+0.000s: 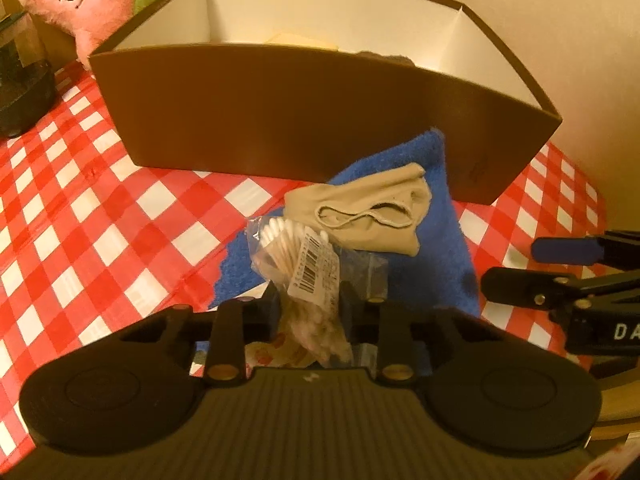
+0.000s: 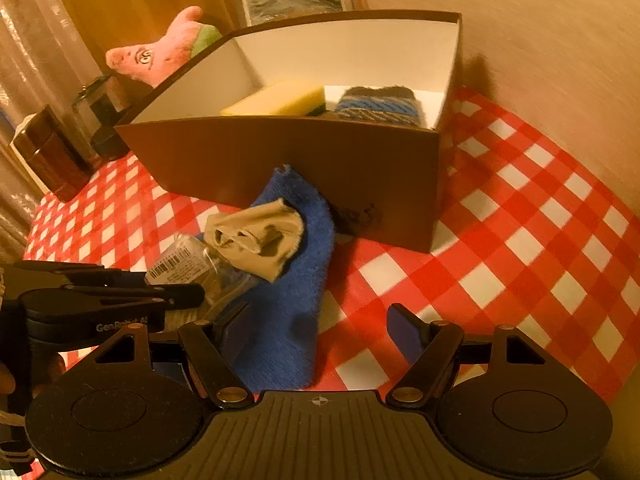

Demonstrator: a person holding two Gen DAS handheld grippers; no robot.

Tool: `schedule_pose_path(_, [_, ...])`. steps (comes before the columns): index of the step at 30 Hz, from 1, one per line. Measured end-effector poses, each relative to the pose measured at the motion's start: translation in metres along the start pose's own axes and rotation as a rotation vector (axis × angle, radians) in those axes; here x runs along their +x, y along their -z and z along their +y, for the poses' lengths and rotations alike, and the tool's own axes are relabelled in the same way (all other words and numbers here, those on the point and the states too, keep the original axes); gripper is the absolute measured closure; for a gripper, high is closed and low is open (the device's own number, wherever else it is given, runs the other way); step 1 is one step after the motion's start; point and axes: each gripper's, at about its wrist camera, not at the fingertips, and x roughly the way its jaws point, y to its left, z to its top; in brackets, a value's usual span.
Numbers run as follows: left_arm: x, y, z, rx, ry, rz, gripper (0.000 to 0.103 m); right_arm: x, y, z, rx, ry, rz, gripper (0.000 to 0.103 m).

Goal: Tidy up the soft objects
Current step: 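Close the left tool on the clear cotton swab bag and lift it, then grasp the beige glove with the right tool while the left tool holds the bag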

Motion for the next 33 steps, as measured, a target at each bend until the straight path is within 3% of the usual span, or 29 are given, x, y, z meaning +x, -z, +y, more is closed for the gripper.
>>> schedule_pose_path(8, [-0.035, -0.004, 0.023, -0.071, -0.027, -0.061, 0.077, 0.005, -0.01, 0.02, -0.104, -0.05, -0.044, 0.029])
schedule_pose_path(14, [-0.05, -0.004, 0.052, -0.14, -0.086, -0.08, 0.077, 0.02, -0.021, 0.037, -0.214, -0.074, -0.084, 0.037])
schedule_pose_path(18, [-0.052, -0.001, 0.066, -0.172, -0.109, -0.079, 0.077, 0.033, -0.025, 0.048, -0.324, -0.079, -0.119, 0.037])
schedule_pose_path(26, [-0.047, 0.004, 0.075, -0.202, -0.11, -0.059, 0.077, 0.075, -0.015, 0.068, -0.611, -0.033, -0.1, 0.039])
schedule_pose_path(28, [-0.046, 0.004, 0.076, -0.203, -0.108, -0.057, 0.077, 0.085, -0.011, 0.069, -0.673, -0.015, -0.079, 0.042])
schedule_pose_path(30, [-0.044, 0.004, 0.076, -0.206, -0.108, -0.054, 0.077, 0.096, -0.006, 0.07, -0.732, 0.011, -0.046, 0.054])
schedule_pose_path(33, [-0.043, 0.004, 0.077, -0.208, -0.109, -0.049, 0.077, 0.106, 0.0, 0.067, -0.767, 0.016, -0.035, 0.063])
